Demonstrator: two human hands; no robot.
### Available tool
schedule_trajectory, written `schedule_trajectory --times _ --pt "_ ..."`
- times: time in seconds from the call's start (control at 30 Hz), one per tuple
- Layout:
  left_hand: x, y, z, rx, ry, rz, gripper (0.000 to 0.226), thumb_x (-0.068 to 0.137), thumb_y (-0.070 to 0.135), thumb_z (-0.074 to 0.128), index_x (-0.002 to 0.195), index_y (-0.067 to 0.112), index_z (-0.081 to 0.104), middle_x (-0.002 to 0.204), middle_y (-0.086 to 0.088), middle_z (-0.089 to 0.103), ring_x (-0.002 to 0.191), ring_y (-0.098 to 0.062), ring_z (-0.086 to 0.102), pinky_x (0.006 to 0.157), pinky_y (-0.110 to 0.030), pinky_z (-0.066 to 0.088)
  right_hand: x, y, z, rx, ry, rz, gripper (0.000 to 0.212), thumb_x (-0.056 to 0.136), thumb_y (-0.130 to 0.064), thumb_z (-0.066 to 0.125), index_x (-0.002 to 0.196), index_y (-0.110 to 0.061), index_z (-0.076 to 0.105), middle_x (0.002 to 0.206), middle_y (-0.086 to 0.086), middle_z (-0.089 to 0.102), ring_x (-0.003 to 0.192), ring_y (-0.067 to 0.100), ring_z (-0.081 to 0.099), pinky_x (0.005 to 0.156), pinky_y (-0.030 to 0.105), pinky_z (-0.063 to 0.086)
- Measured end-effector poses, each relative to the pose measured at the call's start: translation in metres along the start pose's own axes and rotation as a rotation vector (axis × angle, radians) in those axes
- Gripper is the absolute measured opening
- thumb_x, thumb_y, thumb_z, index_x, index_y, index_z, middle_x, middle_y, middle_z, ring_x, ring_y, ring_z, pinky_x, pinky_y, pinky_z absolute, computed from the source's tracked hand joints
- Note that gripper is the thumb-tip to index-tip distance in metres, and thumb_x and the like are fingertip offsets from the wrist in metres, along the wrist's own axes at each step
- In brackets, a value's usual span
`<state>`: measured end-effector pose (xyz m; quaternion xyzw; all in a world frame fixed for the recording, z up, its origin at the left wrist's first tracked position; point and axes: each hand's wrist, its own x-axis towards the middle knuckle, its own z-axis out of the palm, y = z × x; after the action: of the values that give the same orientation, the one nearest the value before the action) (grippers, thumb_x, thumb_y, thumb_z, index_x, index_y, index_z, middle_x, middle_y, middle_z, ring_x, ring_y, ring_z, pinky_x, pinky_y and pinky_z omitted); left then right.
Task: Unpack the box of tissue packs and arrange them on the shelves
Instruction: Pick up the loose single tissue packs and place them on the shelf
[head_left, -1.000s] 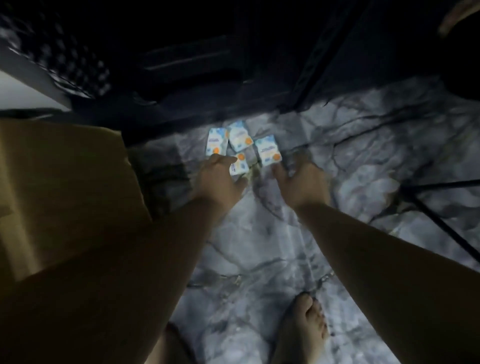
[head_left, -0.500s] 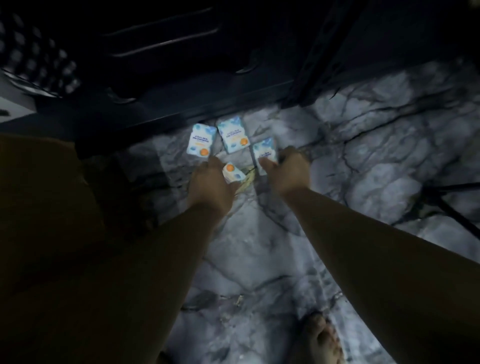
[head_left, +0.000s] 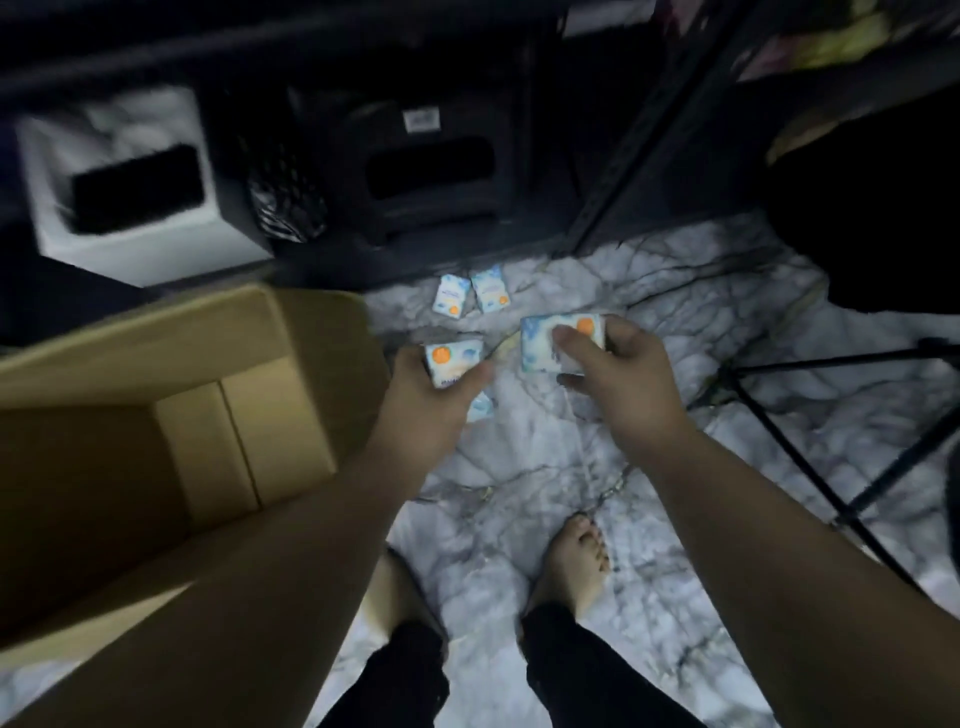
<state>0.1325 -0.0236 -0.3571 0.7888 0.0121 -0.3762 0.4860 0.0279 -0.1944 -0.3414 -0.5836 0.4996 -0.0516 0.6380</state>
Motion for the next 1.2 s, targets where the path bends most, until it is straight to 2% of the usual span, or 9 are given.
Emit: schedule_trajectory --times 0.13,0.2,0.27,0.4,0.5,0.63,0.73,0.9,1.2 --pt "-0.079 0.086 -0.046 -0.133 -0.057 -0.011 0.008 0.09 0.028 0.081 0.09 0.024 0.073 0.091 -0.004 0.079 0.087 -0.026 0.078 0.081 -0.046 0.063 -0.075 -0.087 -0.001 -0.029 -0.1 -0.047 0.02 0.098 -0.024 0.072 0.103 -0.006 0.075 0.097 0.012 0.078 0.092 0.024 0.076 0.07 0.032 0.063" --pt "-0.116 0.128 -0.072 -0.135 -0.058 0.001 0.018 0.089 0.044 0.078 0.094 0.027 0.073 0.094 -0.003 0.08 0.09 -0.028 0.077 0.089 -0.052 0.061 -0.111 -0.131 -0.001 -0.075 -0.124 -0.097 0.021 0.099 -0.026 0.07 0.1 -0.006 0.073 0.094 0.012 0.076 0.085 0.022 0.075 0.064 0.027 0.06" --pt "-0.152 0.169 -0.097 -0.149 -0.025 0.005 0.038 0.089 0.05 0.075 0.108 0.017 0.069 0.097 -0.005 0.079 0.092 -0.029 0.077 0.092 -0.057 0.059 -0.146 -0.176 -0.002 -0.122 -0.158 -0.138 0.023 0.1 -0.029 0.068 0.097 -0.006 0.07 0.09 0.011 0.075 0.078 0.02 0.073 0.06 0.024 0.057" --pt "-0.224 0.24 -0.137 -0.169 0.053 0.048 0.029 0.093 0.041 0.074 0.103 0.016 0.065 0.097 -0.009 0.078 0.094 -0.033 0.076 0.09 -0.058 0.058 -0.211 -0.259 -0.008 -0.189 -0.251 -0.22 0.027 0.099 -0.028 0.069 0.097 -0.001 0.067 0.088 0.016 0.073 0.068 0.017 0.071 0.058 0.026 0.055" --pt "-0.267 0.278 -0.164 -0.15 0.109 0.113 0.023 0.095 0.04 0.072 0.103 0.019 0.065 0.097 -0.005 0.078 0.093 -0.026 0.076 0.09 -0.052 0.06 -0.25 -0.309 -0.007 -0.212 -0.267 -0.323 0.021 0.096 -0.026 0.073 0.092 -0.005 0.069 0.083 0.013 0.074 0.066 0.015 0.073 0.055 0.031 0.059" --pt "-0.306 0.308 -0.194 -0.203 0.17 0.196 0.025 0.097 0.034 0.07 0.108 0.012 0.067 0.096 -0.005 0.078 0.09 -0.019 0.076 0.077 -0.031 0.062 -0.287 -0.353 0.003 -0.245 -0.289 -0.475 0.027 0.085 -0.043 0.079 0.091 -0.02 0.067 0.085 0.002 0.076 0.079 0.025 0.076 0.068 0.052 0.063" --pt "-0.325 0.318 -0.22 -0.242 0.235 0.248 0.023 0.097 0.033 0.07 0.108 0.013 0.068 0.096 -0.002 0.079 0.088 -0.014 0.076 0.074 -0.029 0.059 -0.307 -0.375 0.022 -0.229 -0.324 -0.537 0.018 0.089 -0.033 0.082 0.09 -0.022 0.067 0.086 0.001 0.077 0.081 0.024 0.076 0.071 0.056 0.062" --pt "-0.341 0.331 -0.278 -0.256 0.321 0.318 0.024 0.094 0.043 0.071 0.103 0.021 0.066 0.095 -0.003 0.077 0.089 -0.017 0.076 0.079 -0.039 0.062 -0.341 -0.416 0.073 -0.239 -0.343 -0.604 0.019 0.089 -0.031 0.082 0.089 -0.02 0.067 0.082 0.0 0.076 0.076 0.019 0.074 0.067 0.047 0.061" --pt "-0.34 0.366 -0.441 -0.289 0.337 0.409 0.02 0.097 0.04 0.068 0.105 0.022 0.064 0.091 0.002 0.076 0.083 -0.015 0.075 0.072 -0.031 0.06 -0.394 -0.487 0.219 -0.228 -0.369 -0.688 0.016 0.088 -0.03 0.082 0.092 -0.02 0.07 0.087 -0.003 0.077 0.08 0.012 0.075 0.067 0.034 0.061"
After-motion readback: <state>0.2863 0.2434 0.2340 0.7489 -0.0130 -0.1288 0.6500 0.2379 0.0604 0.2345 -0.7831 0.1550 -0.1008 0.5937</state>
